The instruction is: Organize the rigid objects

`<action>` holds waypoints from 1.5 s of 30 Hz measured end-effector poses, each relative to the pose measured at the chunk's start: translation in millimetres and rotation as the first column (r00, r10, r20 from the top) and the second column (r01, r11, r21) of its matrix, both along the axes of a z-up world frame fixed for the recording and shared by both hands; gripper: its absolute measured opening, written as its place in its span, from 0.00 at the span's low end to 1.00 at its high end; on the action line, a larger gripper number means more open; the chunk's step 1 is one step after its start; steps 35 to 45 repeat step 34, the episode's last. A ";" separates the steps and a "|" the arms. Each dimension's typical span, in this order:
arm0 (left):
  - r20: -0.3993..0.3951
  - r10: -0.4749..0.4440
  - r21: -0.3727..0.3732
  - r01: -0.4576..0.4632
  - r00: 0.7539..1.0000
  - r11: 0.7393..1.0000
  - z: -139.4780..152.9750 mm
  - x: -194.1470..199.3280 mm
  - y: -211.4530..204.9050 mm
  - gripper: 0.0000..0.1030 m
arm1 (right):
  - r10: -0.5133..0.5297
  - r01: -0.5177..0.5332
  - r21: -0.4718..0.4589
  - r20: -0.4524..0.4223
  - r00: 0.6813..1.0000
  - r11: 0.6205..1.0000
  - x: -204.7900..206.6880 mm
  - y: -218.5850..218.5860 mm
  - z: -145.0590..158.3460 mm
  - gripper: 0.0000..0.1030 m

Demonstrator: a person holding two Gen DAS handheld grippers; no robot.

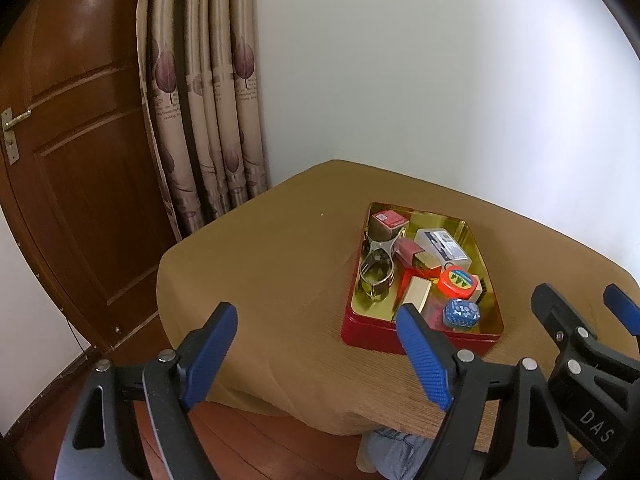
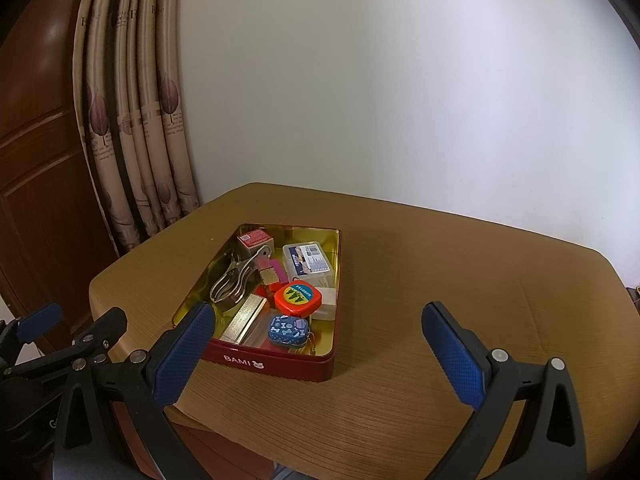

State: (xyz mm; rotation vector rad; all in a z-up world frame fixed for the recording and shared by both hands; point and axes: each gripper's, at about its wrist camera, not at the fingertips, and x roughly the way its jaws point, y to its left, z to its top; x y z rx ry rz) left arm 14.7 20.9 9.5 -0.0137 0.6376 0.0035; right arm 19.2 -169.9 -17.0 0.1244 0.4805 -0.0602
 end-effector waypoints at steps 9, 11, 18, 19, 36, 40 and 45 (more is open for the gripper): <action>0.018 -0.007 0.002 0.007 1.000 1.000 2.1 -0.9 0.2 0.83 | 0.001 -0.001 0.002 0.002 1.000 1.000 0.5 -1.6 2.1 0.99; 0.035 0.010 0.003 -0.010 0.999 1.000 2.7 -3.2 1.1 0.85 | 0.004 -0.004 0.003 0.004 1.000 1.000 0.2 -1.6 2.6 0.99; 0.045 -0.002 -0.016 0.002 0.999 1.000 2.9 -2.5 3.5 0.86 | 0.003 -0.003 0.005 0.007 1.000 1.000 -1.6 -2.2 4.0 1.00; 0.045 -0.001 -0.016 0.002 0.999 1.000 2.6 -2.1 4.1 0.86 | 0.004 -0.004 0.004 0.008 1.000 1.000 -1.1 -2.6 3.7 1.00; 0.025 0.003 -0.019 -0.002 1.000 1.000 1.8 0.8 5.8 0.86 | -0.007 0.007 -0.004 0.018 1.000 1.000 -5.9 -7.2 5.6 1.00; 0.025 0.003 -0.019 -0.002 1.000 1.000 1.8 0.8 5.8 0.86 | -0.007 0.007 -0.004 0.018 1.000 1.000 -5.9 -7.2 5.6 1.00; 0.025 0.003 -0.019 -0.002 1.000 1.000 1.8 0.8 5.8 0.86 | -0.007 0.007 -0.004 0.018 1.000 1.000 -5.9 -7.2 5.6 1.00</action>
